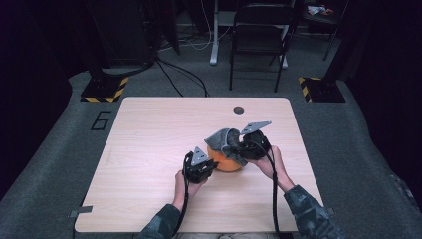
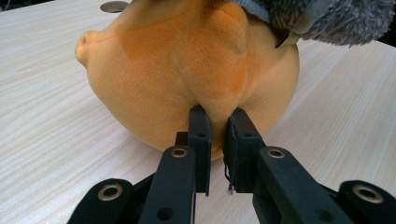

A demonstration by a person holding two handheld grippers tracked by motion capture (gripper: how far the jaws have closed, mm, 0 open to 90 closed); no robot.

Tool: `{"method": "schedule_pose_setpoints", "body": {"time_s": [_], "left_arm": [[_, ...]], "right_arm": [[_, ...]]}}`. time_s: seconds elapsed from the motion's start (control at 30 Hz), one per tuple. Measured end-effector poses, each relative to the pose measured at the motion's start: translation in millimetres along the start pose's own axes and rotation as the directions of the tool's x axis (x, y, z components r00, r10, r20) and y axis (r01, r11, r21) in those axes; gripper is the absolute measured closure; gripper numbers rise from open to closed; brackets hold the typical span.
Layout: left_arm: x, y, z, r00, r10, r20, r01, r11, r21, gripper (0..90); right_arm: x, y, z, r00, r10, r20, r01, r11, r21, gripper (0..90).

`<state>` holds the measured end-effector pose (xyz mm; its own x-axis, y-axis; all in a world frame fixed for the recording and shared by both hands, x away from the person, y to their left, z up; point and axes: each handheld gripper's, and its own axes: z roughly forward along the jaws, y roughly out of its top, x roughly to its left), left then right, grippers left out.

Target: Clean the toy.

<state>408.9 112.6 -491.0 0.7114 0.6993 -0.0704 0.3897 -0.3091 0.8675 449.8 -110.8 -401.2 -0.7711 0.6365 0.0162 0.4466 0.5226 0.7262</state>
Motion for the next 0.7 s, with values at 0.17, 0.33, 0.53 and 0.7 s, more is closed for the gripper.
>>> {"method": "schedule_pose_setpoints", "body": {"time_s": [0.17, 0.33, 0.53, 0.7], "left_arm": [[-0.7, 0.1, 0.4, 1.0, 0.002, -0.002, -0.002, 1.0, 0.0, 81.5], [-0.4, 0.1, 0.2, 1.0, 0.003, -0.001, -0.003, 1.0, 0.001, 81.5], [-0.4, 0.0, 0.5, 1.0, 0.0, -0.002, 0.0, 1.0, -0.001, 81.5], [-0.4, 0.0, 0.4, 1.0, 0.001, -0.001, -0.001, 1.0, -0.001, 81.5]], "right_arm": [[-7.6, -3.3, 1.6, 0.9999, 0.008, 0.014, -0.009, 1.0, 0.026, 75.6], [-21.1, -8.5, 2.1, 0.999, 0.035, 0.027, -0.037, 0.998, 0.056, 75.5], [-35.1, -15.9, 5.4, 0.9961, 0.074, 0.049, -0.078, 0.993, 0.087, 75.4], [-45.8, -23.7, 10.7, 0.991, 0.103, 0.086, -0.112, 0.987, 0.114, 75.4]]}}
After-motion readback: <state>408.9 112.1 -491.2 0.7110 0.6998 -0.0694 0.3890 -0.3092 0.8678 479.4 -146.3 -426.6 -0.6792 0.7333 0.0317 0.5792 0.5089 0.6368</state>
